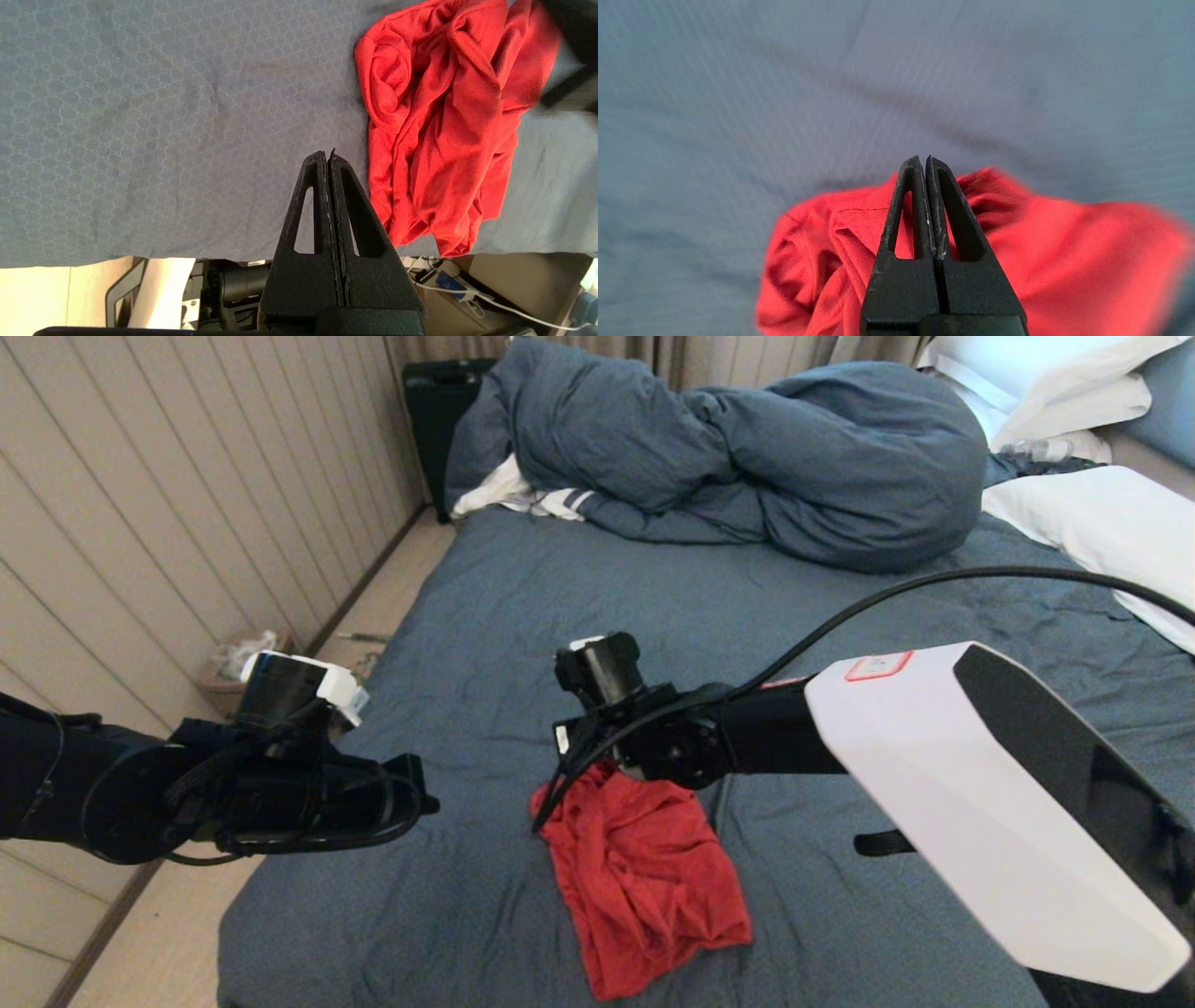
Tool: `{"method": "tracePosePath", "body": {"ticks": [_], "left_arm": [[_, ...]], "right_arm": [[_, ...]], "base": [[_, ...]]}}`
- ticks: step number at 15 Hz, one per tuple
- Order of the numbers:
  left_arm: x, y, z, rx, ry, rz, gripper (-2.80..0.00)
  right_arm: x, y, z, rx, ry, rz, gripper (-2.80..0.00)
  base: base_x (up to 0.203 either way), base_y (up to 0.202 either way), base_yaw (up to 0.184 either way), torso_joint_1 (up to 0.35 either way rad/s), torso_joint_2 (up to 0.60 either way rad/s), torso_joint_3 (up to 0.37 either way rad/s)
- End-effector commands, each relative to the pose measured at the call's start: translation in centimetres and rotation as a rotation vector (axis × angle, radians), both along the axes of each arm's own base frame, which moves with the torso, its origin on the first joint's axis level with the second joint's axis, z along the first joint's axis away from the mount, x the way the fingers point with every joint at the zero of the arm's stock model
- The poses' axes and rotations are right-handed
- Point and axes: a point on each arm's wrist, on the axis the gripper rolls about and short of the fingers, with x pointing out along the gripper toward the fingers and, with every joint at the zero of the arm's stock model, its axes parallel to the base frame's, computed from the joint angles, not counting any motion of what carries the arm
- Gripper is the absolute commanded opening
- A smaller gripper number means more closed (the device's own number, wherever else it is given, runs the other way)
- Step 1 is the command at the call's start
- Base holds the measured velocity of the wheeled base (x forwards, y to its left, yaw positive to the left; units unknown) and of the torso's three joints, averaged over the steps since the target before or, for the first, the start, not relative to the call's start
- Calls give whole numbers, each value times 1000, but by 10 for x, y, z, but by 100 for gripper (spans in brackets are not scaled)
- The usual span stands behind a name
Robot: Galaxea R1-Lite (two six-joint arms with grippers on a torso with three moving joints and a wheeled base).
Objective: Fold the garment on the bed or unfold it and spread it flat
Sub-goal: Fold the red T-shirt
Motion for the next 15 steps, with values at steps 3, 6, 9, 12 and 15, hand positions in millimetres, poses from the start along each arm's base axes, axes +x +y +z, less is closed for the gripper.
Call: {"method": "tracePosePath", "body": {"ticks": [3, 6, 9, 12, 15], "left_arm": [[0, 0, -1, -2, 4, 2, -280], [1, 0, -1, -1, 5, 2, -280], [2, -1, -4, 1, 12, 2, -280], [2, -1, -4, 1, 14, 1, -280], [2, -1, -5, 3, 16, -2, -280]], "right_arm": [[-30, -29, 40, 12, -18, -12, -280], [-65, -54, 42, -20, 38, -5, -280], [-90, -67, -5, -124, 183, 6, -280], [-98, -59, -50, -131, 234, 27, -280], [-100, -43, -85, -156, 261, 59, -280]], "base": [[0, 0, 0, 0, 0, 0], [0, 0, 0, 0, 0, 0], [0, 0, 0, 0, 0, 0], [0, 0, 0, 0, 0, 0], [0, 0, 0, 0, 0, 0]]}}
